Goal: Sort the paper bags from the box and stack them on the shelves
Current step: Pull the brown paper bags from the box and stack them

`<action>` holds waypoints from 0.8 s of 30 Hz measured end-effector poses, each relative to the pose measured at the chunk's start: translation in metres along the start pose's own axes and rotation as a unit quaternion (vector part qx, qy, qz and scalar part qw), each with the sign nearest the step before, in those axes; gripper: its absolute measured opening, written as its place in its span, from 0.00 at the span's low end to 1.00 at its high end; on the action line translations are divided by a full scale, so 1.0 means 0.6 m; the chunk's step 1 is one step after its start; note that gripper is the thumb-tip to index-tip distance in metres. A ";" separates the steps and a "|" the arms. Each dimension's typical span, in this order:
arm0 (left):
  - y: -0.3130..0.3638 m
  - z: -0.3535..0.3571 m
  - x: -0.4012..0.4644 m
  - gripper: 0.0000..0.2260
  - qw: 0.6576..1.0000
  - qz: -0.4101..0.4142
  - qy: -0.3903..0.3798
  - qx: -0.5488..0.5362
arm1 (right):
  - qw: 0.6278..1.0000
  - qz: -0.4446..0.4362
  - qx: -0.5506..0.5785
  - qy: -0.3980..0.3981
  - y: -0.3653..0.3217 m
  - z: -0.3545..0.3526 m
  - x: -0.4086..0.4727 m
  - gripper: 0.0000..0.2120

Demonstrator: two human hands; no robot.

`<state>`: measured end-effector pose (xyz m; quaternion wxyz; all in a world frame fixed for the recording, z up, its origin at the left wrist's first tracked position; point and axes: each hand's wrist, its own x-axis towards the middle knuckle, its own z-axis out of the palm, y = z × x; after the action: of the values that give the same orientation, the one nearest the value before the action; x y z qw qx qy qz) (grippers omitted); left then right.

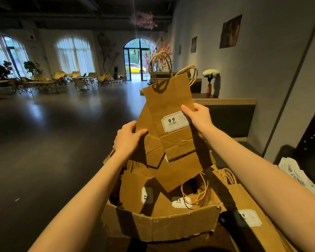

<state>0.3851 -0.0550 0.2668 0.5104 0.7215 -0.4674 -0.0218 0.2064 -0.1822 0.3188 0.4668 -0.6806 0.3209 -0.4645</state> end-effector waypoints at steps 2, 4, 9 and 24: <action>-0.004 -0.001 0.001 0.05 0.999 -0.017 0.016 -0.022 | 1.000 0.007 -0.007 0.010 0.009 -0.005 0.002 0.10; -0.007 -0.002 0.003 0.09 0.997 -0.048 0.025 -0.047 | 1.000 0.018 -0.004 0.023 0.020 -0.009 0.004 0.09; -0.015 0.002 0.003 0.10 0.996 -0.076 0.046 -0.008 | 0.998 0.054 0.013 0.028 0.043 0.009 -0.001 0.08; -0.119 -0.004 -0.003 0.06 0.987 -0.143 -0.017 0.069 | 0.980 0.186 0.069 0.000 0.150 0.107 -0.002 0.10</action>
<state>0.4316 -0.0492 0.2131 0.4427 0.8142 -0.3682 -0.0749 0.2653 -0.1914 0.2260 0.5911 -0.5754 0.4086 -0.3906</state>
